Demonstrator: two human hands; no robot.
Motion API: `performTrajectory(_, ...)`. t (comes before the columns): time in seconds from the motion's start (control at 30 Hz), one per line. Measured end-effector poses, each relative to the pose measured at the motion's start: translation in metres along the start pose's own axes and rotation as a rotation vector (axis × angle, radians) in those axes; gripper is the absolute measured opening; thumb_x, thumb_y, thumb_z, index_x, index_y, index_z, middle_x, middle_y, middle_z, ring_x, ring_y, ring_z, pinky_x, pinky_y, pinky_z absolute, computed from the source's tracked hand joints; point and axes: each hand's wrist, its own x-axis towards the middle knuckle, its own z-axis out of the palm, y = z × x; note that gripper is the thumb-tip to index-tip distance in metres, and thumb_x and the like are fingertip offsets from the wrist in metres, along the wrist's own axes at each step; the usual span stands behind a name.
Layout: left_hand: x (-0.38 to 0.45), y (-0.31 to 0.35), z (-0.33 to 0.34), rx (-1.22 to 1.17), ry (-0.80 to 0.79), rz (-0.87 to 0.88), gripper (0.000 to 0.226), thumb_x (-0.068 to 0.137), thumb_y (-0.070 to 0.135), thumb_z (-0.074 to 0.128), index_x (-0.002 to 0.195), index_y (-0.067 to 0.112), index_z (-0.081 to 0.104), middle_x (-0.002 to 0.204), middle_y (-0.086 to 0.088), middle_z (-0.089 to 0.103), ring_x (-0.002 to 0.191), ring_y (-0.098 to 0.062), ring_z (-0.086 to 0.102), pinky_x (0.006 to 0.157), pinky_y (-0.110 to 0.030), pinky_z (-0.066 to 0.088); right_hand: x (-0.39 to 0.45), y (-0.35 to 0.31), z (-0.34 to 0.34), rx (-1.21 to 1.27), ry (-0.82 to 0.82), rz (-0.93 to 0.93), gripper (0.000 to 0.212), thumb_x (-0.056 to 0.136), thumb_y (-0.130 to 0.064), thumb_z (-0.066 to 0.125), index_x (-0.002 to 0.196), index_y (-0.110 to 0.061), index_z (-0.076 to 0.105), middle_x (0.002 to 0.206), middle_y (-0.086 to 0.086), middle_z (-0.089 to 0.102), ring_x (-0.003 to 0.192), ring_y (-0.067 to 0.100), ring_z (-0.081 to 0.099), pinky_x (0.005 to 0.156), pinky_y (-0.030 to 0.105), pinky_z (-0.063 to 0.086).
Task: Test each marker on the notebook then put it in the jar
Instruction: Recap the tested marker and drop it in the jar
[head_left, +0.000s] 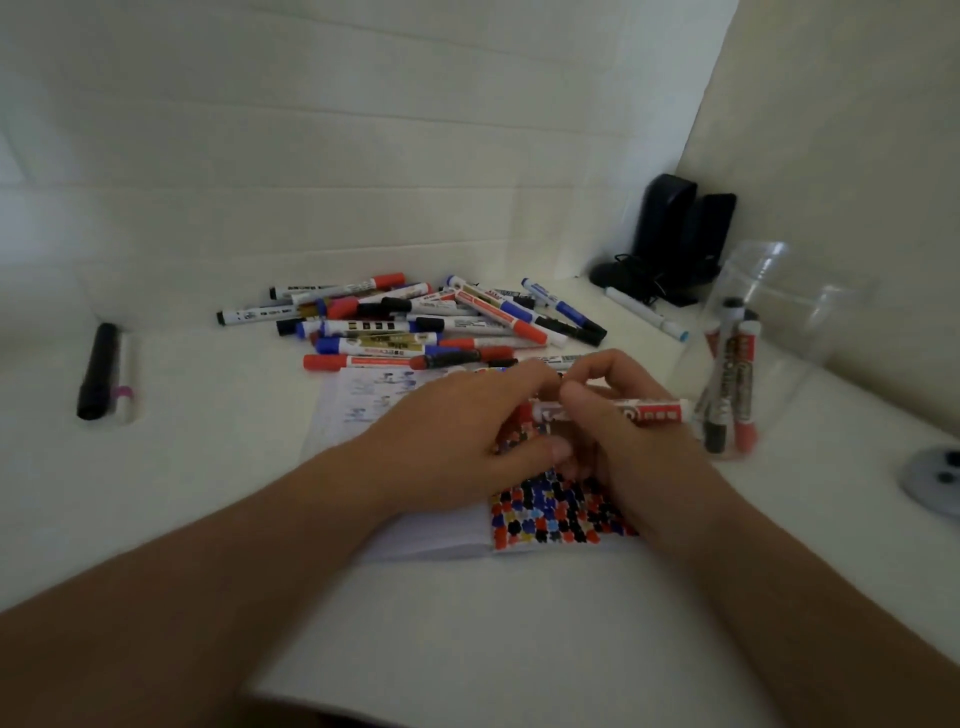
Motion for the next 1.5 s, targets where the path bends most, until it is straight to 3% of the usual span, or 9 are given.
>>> performTrajectory(0.07, -0.004, -0.001, -0.001, -0.078, -0.002, -0.059, 0.04, 0.09, 0.059, 0.062, 0.117, 0.042, 0.039, 0.086, 0.011, 0.06, 0.074, -0.004, 0.058, 0.064, -0.035, 0.054, -0.001, -0.012, -0.005, 0.114, 0.071, 0.023, 0.02, 0.103, -0.018, 0.055, 0.088, -0.017, 0.068, 0.075, 0.01, 0.065, 0.066, 0.022, 0.06, 0.058, 0.034, 0.05)
performTrajectory(0.13, -0.008, -0.001, -0.003, -0.082, -0.047, -0.076, 0.043, 0.087, 0.051, 0.068, 0.115, 0.042, 0.037, 0.085, 0.008, 0.058, 0.073, -0.007, 0.058, 0.064, -0.037, 0.055, -0.004, -0.028, -0.023, 0.175, 0.083, 0.046, 0.018, 0.094, -0.02, 0.059, 0.083, -0.018, 0.073, 0.077, 0.008, 0.065, 0.068, 0.02, 0.061, 0.061, 0.033, 0.049)
performTrajectory(0.27, -0.013, -0.002, -0.002, -0.007, -0.144, -0.015, 0.032, 0.083, 0.05, 0.063, 0.113, 0.048, 0.052, 0.097, 0.015, 0.054, 0.088, -0.003, 0.054, 0.074, -0.033, 0.052, -0.027, -0.031, -0.052, 0.009, -0.086, 0.092, 0.016, 0.077, -0.018, 0.082, 0.076, -0.011, 0.067, 0.064, 0.012, 0.055, 0.053, 0.02, 0.048, 0.051, 0.026, 0.038)
performTrajectory(0.37, -0.013, 0.0, 0.003, 0.069, -0.225, 0.042, 0.041, 0.081, 0.062, 0.055, 0.12, 0.054, 0.058, 0.101, 0.019, 0.048, 0.096, 0.0, 0.048, 0.08, -0.03, 0.049, -0.042, -0.013, -0.054, -0.082, -0.041, 0.135, 0.022, 0.064, -0.018, 0.08, 0.068, -0.01, 0.06, 0.055, 0.014, 0.046, 0.044, 0.018, 0.037, 0.043, 0.02, 0.031)
performTrajectory(0.57, -0.013, 0.001, 0.007, 0.109, -0.238, 0.042, 0.046, 0.075, 0.074, 0.051, 0.117, 0.058, 0.063, 0.099, 0.019, 0.048, 0.093, 0.0, 0.047, 0.08, -0.031, 0.047, -0.047, 0.0, -0.04, -0.28, 0.082, 0.121, 0.02, 0.07, -0.013, 0.072, 0.057, -0.017, 0.057, 0.055, 0.011, 0.059, 0.047, 0.018, 0.049, 0.043, 0.022, 0.038)
performTrajectory(0.73, -0.014, 0.004, 0.005, 0.103, -0.261, 0.022, 0.046, 0.074, 0.076, 0.05, 0.115, 0.06, 0.063, 0.1, 0.019, 0.048, 0.093, 0.001, 0.046, 0.079, -0.029, 0.046, -0.047, 0.002, -0.041, -0.337, 0.125, 0.145, 0.031, 0.082, 0.005, 0.071, 0.062, -0.002, 0.049, 0.056, 0.016, 0.06, 0.047, 0.021, 0.051, 0.042, 0.024, 0.04)
performTrajectory(1.1, -0.012, 0.003, 0.006, 0.1, -0.276, 0.017, 0.045, 0.074, 0.076, 0.051, 0.114, 0.06, 0.063, 0.099, 0.02, 0.048, 0.093, 0.001, 0.046, 0.076, -0.025, 0.042, -0.049, -0.001, -0.039, -0.475, 0.076, 0.133, 0.029, 0.084, -0.002, 0.076, 0.065, -0.008, 0.055, 0.057, 0.01, 0.066, 0.047, 0.016, 0.059, 0.046, 0.023, 0.047)
performTrajectory(1.27, -0.013, 0.004, 0.005, 0.096, -0.282, 0.011, 0.044, 0.074, 0.075, 0.052, 0.114, 0.061, 0.063, 0.1, 0.02, 0.048, 0.093, 0.001, 0.047, 0.079, -0.028, 0.045, -0.048, -0.001, -0.04, -0.45, 0.102, 0.141, 0.028, 0.084, 0.003, 0.072, 0.067, 0.001, 0.05, 0.056, 0.014, 0.062, 0.046, 0.018, 0.056, 0.045, 0.026, 0.046)
performTrajectory(1.5, -0.012, 0.003, 0.004, 0.104, -0.29, 0.008, 0.046, 0.074, 0.076, 0.051, 0.115, 0.06, 0.063, 0.101, 0.02, 0.048, 0.095, 0.001, 0.046, 0.08, -0.029, 0.045, -0.049, -0.001, -0.039, -0.449, 0.08, 0.151, 0.029, 0.085, 0.001, 0.075, 0.064, -0.006, 0.055, 0.057, 0.012, 0.065, 0.047, 0.017, 0.057, 0.045, 0.022, 0.046)
